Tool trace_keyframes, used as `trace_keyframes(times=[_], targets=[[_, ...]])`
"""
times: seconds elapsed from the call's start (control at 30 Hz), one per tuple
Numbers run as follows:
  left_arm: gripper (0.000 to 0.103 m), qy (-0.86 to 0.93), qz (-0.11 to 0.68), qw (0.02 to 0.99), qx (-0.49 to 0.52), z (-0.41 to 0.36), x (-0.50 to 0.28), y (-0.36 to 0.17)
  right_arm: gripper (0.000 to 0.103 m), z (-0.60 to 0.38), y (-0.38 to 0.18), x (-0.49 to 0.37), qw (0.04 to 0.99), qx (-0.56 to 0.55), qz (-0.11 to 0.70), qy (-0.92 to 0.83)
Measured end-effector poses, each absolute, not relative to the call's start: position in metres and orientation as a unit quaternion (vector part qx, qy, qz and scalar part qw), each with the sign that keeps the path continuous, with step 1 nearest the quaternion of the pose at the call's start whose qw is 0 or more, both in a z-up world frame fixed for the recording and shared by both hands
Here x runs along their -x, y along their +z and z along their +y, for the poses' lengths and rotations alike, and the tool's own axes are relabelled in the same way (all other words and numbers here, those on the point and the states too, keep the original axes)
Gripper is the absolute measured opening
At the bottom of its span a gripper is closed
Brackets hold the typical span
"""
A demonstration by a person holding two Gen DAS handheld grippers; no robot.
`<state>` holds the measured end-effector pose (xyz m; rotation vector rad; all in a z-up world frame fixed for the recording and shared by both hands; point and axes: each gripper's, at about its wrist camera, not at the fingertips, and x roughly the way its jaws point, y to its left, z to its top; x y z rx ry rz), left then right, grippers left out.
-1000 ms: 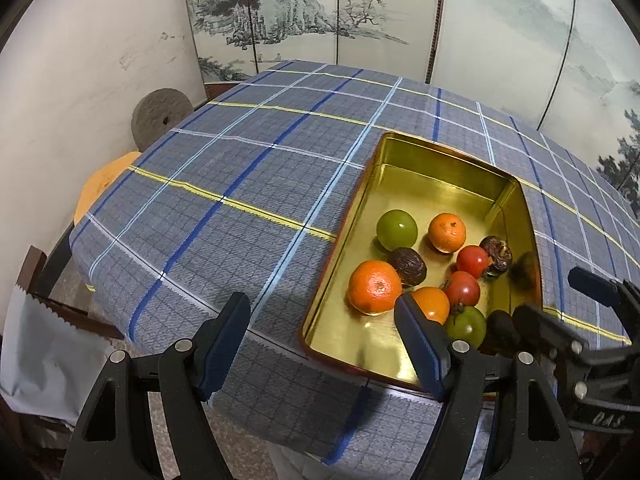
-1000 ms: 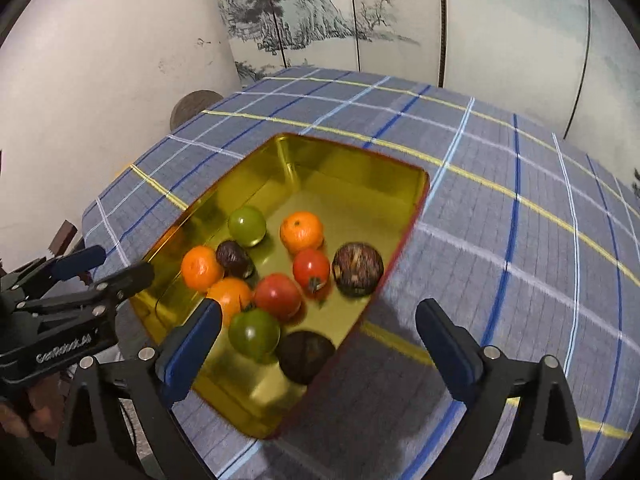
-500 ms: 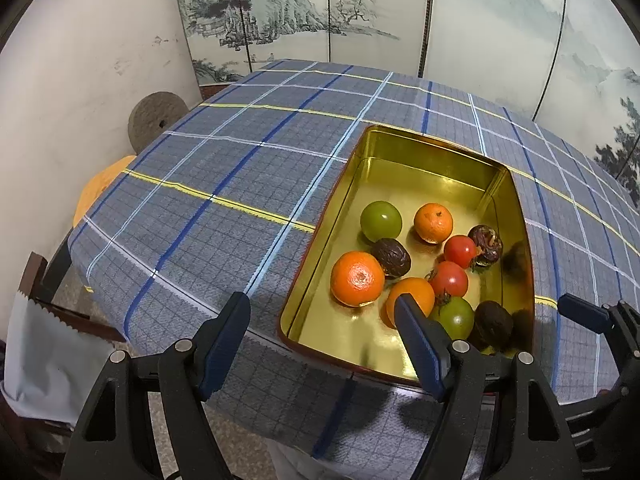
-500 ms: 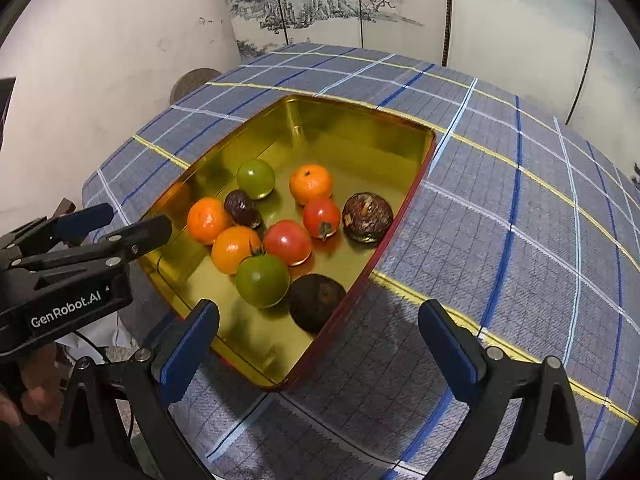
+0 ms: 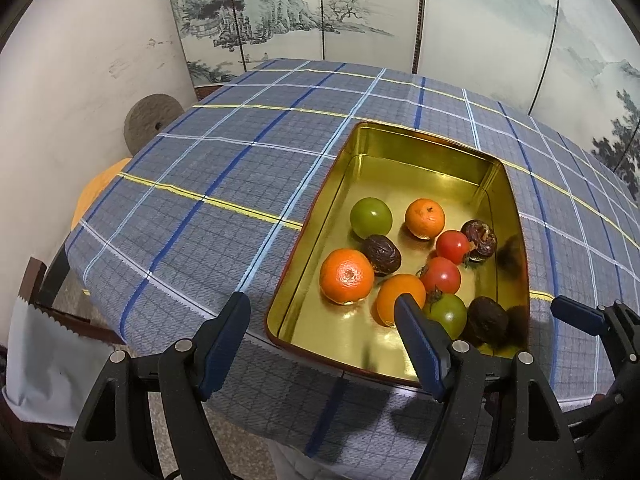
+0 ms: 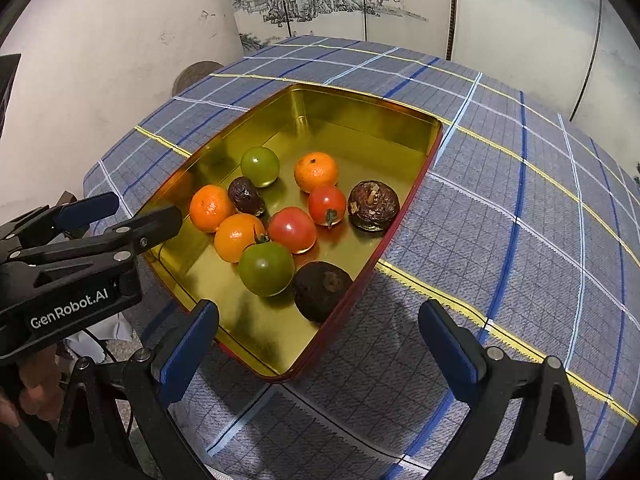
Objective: Organize fruits
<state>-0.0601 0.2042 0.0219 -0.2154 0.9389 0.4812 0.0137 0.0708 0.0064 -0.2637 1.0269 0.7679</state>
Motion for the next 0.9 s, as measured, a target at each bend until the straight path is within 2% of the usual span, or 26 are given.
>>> trace_keyframes(times=[0.9], targets=[[0.075,0.209,0.452,0.861,0.098,0.1986,0.0562,0.0206,0.100,0.0718,0.0073,-0.0127,0.792,0.120,0.478,0.360]])
